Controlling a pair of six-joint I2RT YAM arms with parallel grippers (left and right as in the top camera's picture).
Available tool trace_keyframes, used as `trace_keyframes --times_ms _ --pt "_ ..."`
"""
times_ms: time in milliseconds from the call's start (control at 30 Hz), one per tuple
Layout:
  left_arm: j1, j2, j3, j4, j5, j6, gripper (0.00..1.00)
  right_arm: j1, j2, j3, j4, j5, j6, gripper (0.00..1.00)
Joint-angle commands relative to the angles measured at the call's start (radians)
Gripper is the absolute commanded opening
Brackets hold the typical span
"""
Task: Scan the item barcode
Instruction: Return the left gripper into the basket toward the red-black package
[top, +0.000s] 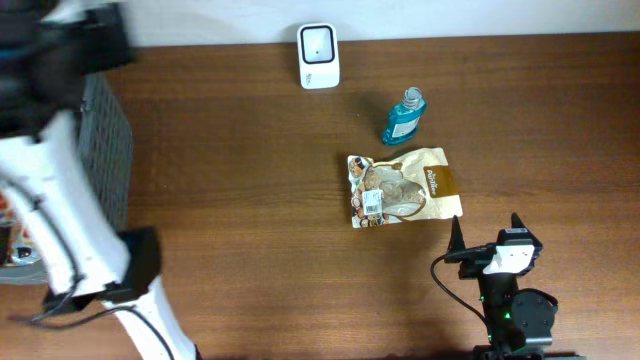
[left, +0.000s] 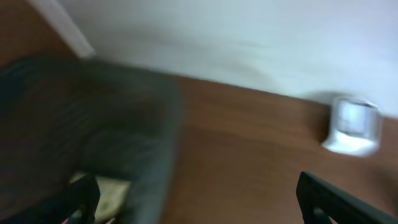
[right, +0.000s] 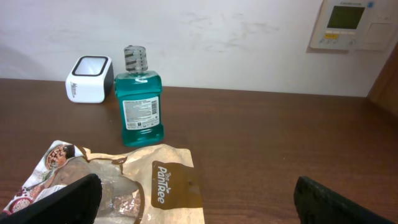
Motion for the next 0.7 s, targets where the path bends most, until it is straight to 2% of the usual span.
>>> trace_keyframes --times_ms 0,167,267,400,567,667 --pt "0.194 -0.014 -0.042 -0.007 0.000 -0.122 0.99 0.006 -0.007 -0.008 -0.003 0.008 0.001 0.99" --pt "0.353 -0.014 -0.203 -0.007 -0.008 -0.165 0.99 0.006 -0.006 -0.008 -0.003 0.008 0.001 0.98" --pt "0.399 -0.014 -0.356 -0.007 -0.082 -0.171 0.99 0.006 -0.006 -0.008 -0.003 0.008 0.001 0.98" --pt "0.425 -0.014 -0.520 -0.006 -0.205 -0.204 0.99 0.006 -0.006 -0.008 -0.003 0.008 0.001 0.99" --pt "0.433 -0.014 -0.695 0.070 -0.236 -0.206 0.99 0.006 -0.006 -0.008 -0.003 0.008 0.001 0.98" --pt "0.433 -0.014 -0.853 0.168 -0.238 -0.204 0.99 0.006 -0.007 -0.008 -0.003 0.008 0.001 0.98"
